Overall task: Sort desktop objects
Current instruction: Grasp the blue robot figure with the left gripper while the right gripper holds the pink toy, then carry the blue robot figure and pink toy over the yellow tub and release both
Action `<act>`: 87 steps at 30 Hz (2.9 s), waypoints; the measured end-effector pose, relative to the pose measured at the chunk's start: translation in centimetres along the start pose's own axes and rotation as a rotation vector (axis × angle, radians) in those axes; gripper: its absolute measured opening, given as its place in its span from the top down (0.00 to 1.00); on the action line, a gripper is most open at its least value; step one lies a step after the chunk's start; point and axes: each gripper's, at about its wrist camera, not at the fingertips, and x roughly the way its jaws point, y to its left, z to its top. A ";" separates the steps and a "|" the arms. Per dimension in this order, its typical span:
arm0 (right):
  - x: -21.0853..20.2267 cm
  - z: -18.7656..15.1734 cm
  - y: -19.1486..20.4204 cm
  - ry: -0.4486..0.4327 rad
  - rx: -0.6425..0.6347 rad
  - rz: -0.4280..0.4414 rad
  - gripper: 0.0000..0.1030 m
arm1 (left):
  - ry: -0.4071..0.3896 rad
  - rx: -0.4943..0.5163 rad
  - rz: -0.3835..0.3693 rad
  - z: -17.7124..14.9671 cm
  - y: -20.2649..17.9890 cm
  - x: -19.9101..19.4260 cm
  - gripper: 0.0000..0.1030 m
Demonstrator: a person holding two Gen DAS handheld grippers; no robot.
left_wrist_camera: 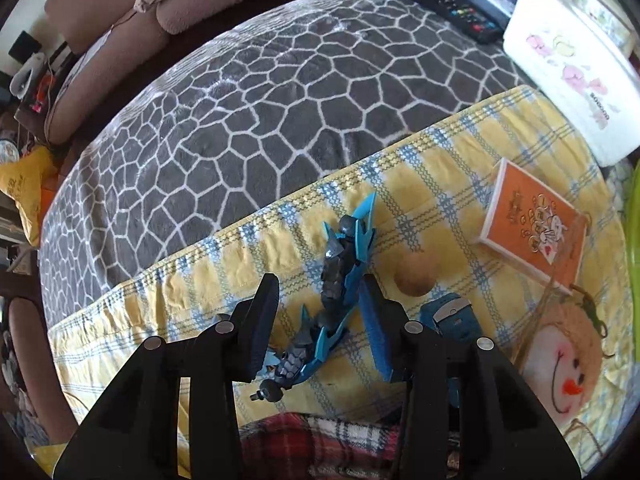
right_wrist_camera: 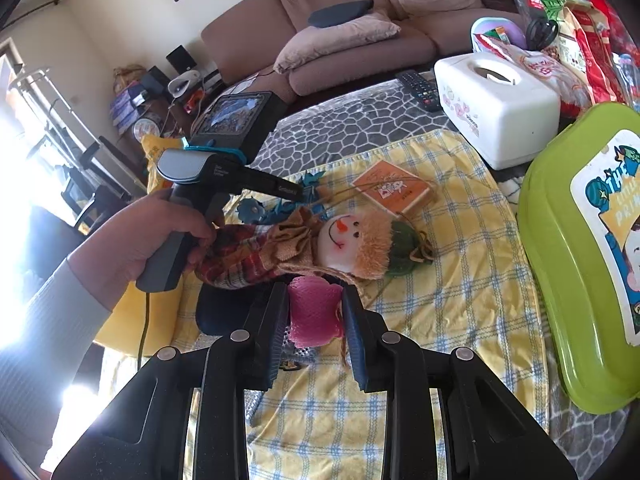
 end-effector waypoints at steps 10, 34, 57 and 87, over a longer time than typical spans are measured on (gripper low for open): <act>-0.3 -0.2 -0.6 -0.001 0.008 0.000 0.73 | 0.006 -0.033 -0.158 -0.7 -0.6 1.2 0.62; -1.7 1.5 4.7 -0.101 -0.018 0.134 0.73 | -0.413 -0.172 -0.378 -5.9 8.0 -17.9 0.81; 4.2 0.8 21.9 -0.078 -0.235 0.305 0.73 | -0.536 -0.432 -0.324 -25.1 22.6 -20.5 0.80; 9.1 -1.4 27.7 -0.042 -0.335 0.196 0.53 | -0.410 -0.672 -0.235 -31.5 30.4 -14.0 0.55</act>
